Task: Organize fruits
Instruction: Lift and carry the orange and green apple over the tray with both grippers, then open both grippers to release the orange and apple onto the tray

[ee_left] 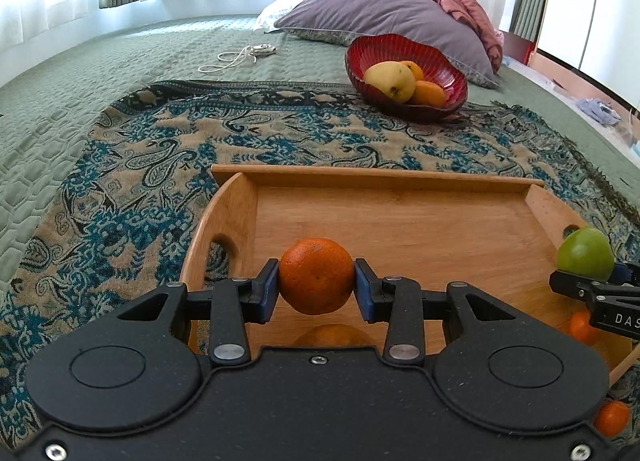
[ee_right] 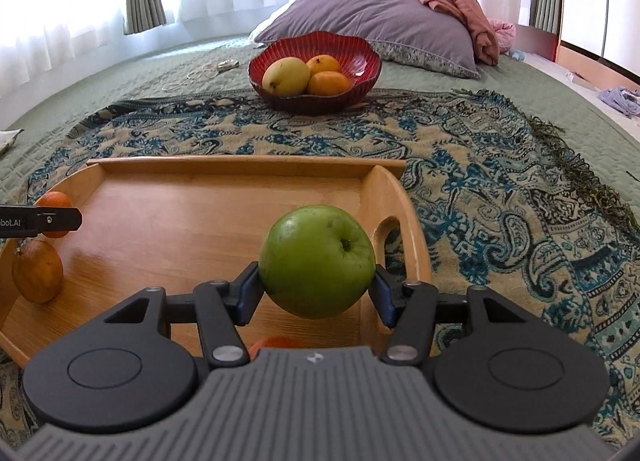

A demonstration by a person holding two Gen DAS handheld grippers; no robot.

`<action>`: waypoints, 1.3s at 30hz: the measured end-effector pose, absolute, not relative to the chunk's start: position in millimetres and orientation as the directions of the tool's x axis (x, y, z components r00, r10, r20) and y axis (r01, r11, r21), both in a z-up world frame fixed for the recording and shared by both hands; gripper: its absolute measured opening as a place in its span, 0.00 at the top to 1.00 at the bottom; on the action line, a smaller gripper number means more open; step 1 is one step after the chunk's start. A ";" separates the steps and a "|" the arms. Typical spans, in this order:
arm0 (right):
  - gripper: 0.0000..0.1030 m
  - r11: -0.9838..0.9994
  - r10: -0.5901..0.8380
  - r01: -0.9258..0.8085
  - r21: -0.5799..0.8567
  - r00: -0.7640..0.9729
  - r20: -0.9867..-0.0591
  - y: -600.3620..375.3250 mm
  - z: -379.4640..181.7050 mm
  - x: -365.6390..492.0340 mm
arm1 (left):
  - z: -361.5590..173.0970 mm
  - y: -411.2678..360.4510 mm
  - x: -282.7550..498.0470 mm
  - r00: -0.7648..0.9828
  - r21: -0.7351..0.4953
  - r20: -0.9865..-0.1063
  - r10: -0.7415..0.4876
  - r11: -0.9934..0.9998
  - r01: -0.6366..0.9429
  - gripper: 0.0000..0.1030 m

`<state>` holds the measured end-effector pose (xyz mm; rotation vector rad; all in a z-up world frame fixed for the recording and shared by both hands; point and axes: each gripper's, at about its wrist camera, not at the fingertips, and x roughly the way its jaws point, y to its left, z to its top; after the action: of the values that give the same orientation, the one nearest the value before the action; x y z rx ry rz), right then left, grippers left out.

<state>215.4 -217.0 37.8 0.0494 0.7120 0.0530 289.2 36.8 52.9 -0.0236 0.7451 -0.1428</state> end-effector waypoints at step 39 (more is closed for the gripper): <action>0.24 0.997 0.080 -0.075 0.034 0.769 -0.634 -213.1 44.8 210.9 | 52.5 34.0 291.2 0.736 -0.083 -0.666 -0.122 0.993 0.089 0.39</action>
<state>210.9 -213.1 44.8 0.0066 0.6885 0.0841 291.2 34.0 52.5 -0.0463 0.7343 -0.1159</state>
